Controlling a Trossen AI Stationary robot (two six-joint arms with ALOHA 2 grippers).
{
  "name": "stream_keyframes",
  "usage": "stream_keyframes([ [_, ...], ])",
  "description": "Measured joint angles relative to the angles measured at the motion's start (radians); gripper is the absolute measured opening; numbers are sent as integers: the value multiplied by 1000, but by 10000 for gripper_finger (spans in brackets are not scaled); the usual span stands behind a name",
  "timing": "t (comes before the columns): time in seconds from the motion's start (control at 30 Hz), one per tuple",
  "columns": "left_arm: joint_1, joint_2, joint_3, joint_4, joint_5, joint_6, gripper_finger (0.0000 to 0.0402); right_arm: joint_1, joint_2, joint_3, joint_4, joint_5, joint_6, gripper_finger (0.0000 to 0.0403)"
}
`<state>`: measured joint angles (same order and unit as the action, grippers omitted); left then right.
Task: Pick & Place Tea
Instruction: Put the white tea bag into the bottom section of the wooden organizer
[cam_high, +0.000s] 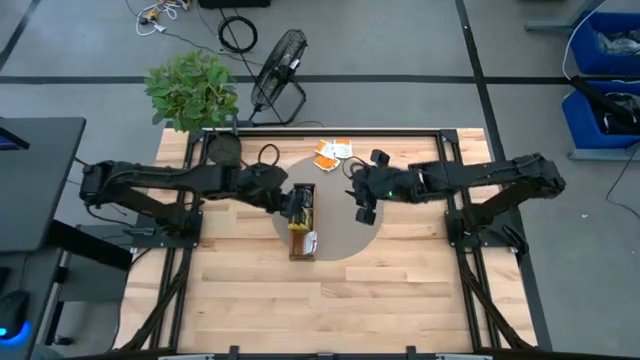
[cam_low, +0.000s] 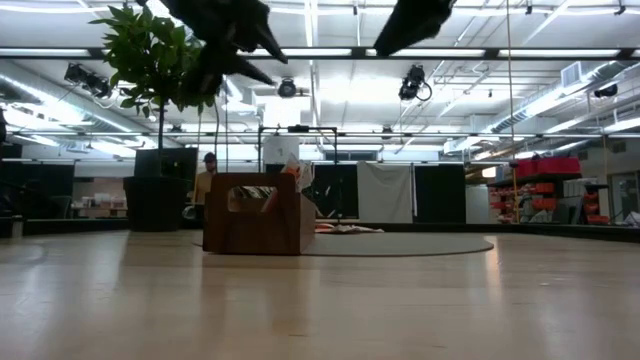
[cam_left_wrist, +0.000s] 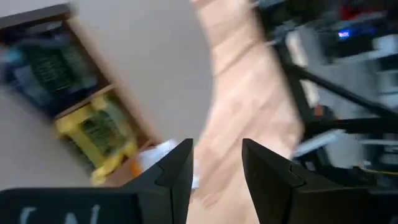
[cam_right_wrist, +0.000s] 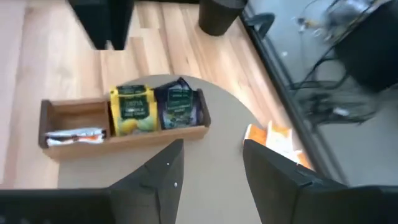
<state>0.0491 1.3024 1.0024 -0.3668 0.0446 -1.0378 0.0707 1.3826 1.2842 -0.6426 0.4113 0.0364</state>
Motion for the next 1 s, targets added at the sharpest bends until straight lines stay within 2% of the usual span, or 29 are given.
stream_keyframes([
  [0.17,-43,-61,0,-14,-2,32,142,-146,21,0,6,-158,4,177],
  [0.3,-79,-90,0,-18,0,62,142,-252,60,0,-5,-251,8,205],
  [0.6,-96,-115,1,-8,-1,97,142,-456,232,0,-38,-337,70,284],
  [0.8,-55,-114,0,1,-19,117,142,-560,353,0,1,-449,-182,290],
  [1.0,-7,-114,0,14,-47,101,142,-644,431,1,12,-503,-386,284],
])
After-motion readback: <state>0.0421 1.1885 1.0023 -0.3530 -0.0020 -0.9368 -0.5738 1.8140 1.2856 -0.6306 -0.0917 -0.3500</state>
